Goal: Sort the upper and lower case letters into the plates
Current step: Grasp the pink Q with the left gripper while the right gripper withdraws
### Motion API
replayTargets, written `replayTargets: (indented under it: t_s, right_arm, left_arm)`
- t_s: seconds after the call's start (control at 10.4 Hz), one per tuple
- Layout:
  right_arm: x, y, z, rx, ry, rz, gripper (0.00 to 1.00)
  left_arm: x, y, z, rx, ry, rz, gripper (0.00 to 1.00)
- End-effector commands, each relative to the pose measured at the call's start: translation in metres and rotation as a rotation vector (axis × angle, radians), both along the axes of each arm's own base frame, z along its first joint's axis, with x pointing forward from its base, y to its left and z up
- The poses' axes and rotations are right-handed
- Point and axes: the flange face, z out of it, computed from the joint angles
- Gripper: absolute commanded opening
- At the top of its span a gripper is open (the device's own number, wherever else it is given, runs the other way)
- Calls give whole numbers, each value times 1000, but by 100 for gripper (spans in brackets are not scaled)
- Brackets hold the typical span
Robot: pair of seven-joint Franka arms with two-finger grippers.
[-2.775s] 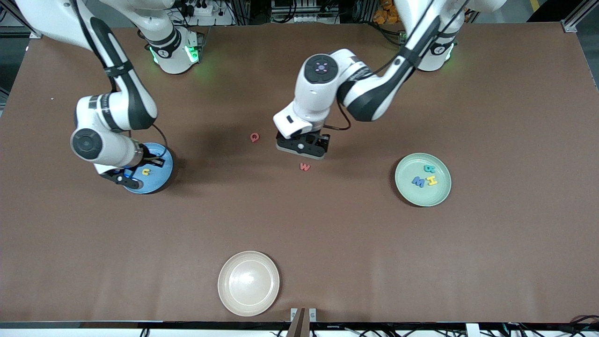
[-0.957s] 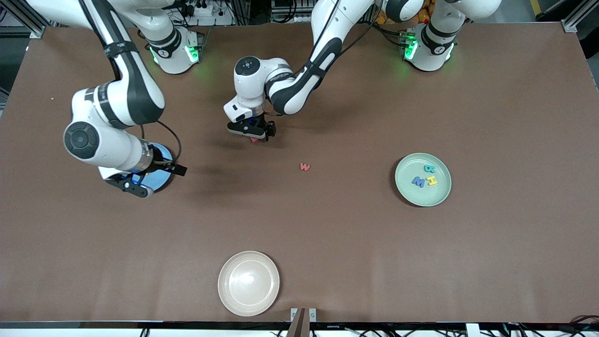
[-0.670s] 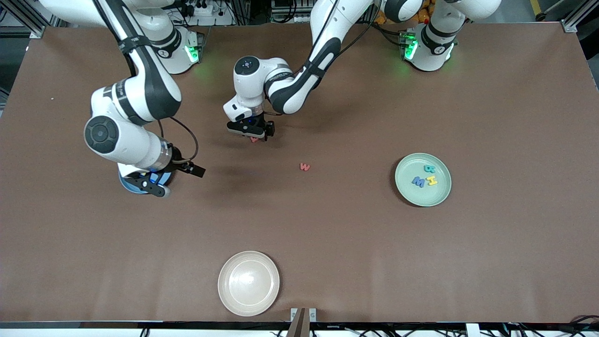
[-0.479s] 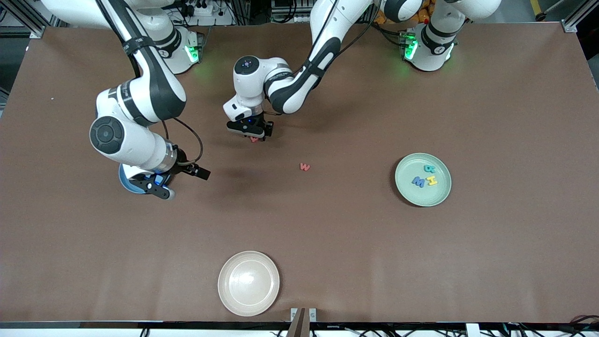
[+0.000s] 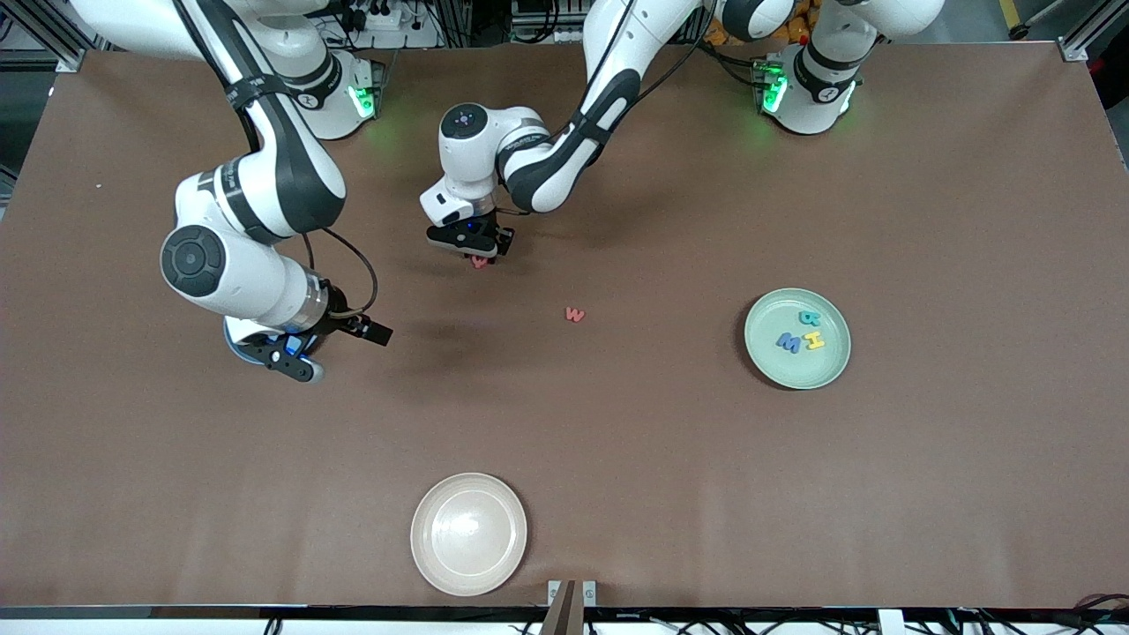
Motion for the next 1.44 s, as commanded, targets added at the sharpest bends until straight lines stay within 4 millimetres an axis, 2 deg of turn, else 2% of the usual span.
replayTargets:
  t_s: [0.0,0.1,0.19,0.38,0.57,0.67,0.77,0.86,0.96,1.15,1.34]
  right_arm:
    - [5,0,4,19,6,-9,100]
    - [5,0,5,20,5,-9,100]
    - [5,0,5,20,5,-11,100]
    - [9,0,12,25,-10,-20,100]
    - [10,0,16,27,-16,-19,100]
    - [10,0,15,27,-14,-19,100]
    - [10,0,14,26,-13,-20,100]
    - [10,-1,15,25,-11,-21,100]
    - [10,-6,13,22,3,-28,100]
    - [9,-10,14,18,17,-32,100]
    - [12,-22,18,15,30,-50,100]
  left_arm:
    - [0,-3,-3,-14,9,31,18]
    - [4,-2,-3,-13,5,37,6]
    - [4,-1,-2,-12,5,37,0]
    - [0,-2,14,10,12,36,0]
    - [17,12,66,44,16,71,0]
    - [32,26,90,71,20,97,0]
    - [58,45,120,87,26,126,0]
    - [77,64,140,107,40,139,0]
    - [100,91,156,127,57,152,0]
    - [144,169,187,144,89,131,0]
    - [176,255,201,158,131,132,0]
